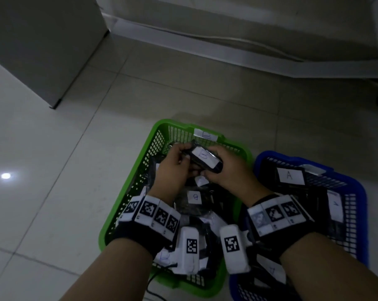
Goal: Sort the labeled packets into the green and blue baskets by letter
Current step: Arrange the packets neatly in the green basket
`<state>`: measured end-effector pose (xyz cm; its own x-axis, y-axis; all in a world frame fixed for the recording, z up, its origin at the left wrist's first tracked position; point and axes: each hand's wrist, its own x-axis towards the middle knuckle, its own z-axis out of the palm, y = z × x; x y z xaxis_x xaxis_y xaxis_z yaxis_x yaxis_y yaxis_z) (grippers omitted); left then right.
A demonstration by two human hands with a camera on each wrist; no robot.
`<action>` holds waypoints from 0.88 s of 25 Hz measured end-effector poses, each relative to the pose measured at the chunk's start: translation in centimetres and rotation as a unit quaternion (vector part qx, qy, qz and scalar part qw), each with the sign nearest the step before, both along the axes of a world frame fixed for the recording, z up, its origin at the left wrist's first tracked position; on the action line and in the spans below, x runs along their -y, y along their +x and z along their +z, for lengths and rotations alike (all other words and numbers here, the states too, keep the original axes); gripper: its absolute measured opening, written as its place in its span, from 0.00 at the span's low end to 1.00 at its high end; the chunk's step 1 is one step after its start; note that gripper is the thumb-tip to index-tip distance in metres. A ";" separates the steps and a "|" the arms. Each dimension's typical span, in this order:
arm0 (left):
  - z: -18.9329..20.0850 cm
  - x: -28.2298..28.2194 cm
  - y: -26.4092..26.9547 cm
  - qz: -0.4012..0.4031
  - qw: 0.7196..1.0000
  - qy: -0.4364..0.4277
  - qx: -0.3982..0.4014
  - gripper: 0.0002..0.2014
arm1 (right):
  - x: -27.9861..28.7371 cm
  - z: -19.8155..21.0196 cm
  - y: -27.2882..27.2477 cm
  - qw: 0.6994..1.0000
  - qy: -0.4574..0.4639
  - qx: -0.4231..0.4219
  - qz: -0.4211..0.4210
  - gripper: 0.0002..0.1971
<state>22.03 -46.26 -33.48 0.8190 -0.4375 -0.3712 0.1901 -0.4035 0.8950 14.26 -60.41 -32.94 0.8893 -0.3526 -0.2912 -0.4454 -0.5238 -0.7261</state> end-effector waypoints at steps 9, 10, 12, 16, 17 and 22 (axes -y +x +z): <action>-0.4 1.5 -0.3 -0.317 0.900 0.256 0.157 0.17 | 0.7 -2.9 -0.2 0.916 -0.383 -0.028 0.118 0.19; -0.2 1.4 -0.1 -0.316 0.902 0.252 0.150 0.16 | 0.7 -2.8 -0.2 0.917 -0.379 -0.027 0.123 0.19; 0.3 0.7 0.5 -0.276 0.919 0.245 0.140 0.13 | 0.6 -2.7 0.0 0.925 -0.363 -0.026 0.109 0.17; 0.6 -2.1 2.0 -0.151 0.936 0.221 0.230 0.09 | -0.3 -1.6 0.1 0.983 -0.181 -0.037 0.013 0.05; 0.4 -2.8 2.3 -0.132 0.929 0.225 0.263 0.08 | -0.9 -1.4 0.2 0.989 -0.123 -0.083 -0.001 0.07; -0.4 -4.7 2.2 -0.161 0.916 0.263 0.257 0.13 | -2.6 -1.4 1.2 0.980 -0.021 -0.198 -0.028 0.29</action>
